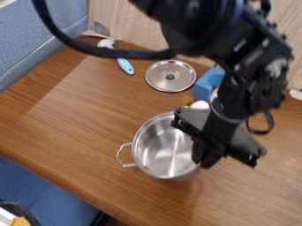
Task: Moved the silver pot to the right side of table
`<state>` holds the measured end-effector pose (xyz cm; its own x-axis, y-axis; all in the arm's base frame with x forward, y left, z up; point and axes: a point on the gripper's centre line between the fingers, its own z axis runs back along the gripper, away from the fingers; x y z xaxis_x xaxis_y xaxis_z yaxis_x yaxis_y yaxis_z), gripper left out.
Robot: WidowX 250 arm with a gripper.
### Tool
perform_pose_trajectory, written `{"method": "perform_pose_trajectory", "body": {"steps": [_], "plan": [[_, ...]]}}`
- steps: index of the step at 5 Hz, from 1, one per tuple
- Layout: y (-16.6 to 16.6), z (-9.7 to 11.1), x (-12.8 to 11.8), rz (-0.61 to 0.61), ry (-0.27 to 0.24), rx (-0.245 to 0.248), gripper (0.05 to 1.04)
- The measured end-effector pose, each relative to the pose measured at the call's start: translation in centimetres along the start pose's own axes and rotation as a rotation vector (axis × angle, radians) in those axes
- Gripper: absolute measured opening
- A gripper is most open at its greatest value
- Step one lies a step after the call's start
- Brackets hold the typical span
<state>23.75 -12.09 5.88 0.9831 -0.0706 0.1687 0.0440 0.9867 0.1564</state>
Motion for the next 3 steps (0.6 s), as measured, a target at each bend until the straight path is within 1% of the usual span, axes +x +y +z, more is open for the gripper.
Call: {"method": "perform_pose_trajectory", "body": {"steps": [2,3], "plan": [[-0.2,-2.9,-0.6,-0.031,0.057,0.046,0.059],[-0.3,-3.6,-0.6,-0.033,0.073,0.055,0.074]]}}
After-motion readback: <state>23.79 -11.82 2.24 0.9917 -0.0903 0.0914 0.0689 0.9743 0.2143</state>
